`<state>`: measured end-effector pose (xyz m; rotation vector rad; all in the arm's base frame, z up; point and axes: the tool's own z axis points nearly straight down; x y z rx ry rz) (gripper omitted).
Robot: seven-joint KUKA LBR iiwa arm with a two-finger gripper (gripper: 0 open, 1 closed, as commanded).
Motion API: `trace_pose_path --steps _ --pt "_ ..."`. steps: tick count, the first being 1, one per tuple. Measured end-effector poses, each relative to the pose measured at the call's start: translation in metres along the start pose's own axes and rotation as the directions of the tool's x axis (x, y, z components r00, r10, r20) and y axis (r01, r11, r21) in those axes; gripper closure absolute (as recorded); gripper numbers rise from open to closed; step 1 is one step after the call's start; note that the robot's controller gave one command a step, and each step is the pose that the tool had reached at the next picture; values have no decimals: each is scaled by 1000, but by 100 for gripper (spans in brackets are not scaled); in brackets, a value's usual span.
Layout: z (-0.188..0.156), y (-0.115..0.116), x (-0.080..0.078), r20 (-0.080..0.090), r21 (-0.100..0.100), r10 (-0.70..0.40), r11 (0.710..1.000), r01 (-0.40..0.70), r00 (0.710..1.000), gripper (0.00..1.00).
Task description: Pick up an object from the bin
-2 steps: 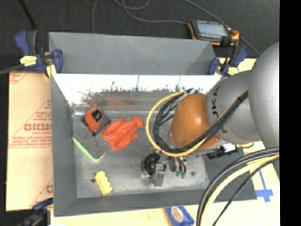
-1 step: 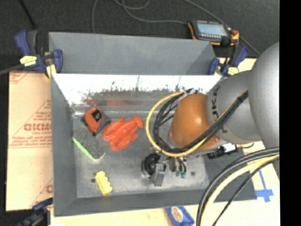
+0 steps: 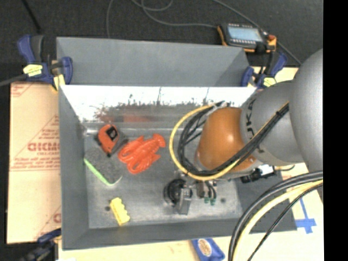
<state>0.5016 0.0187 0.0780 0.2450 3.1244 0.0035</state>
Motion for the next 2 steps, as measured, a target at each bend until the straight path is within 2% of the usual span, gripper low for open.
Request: trace_pose_path --steps 2 --pt "-21 0 -3 4 0 -1 1000 1 1000 100"
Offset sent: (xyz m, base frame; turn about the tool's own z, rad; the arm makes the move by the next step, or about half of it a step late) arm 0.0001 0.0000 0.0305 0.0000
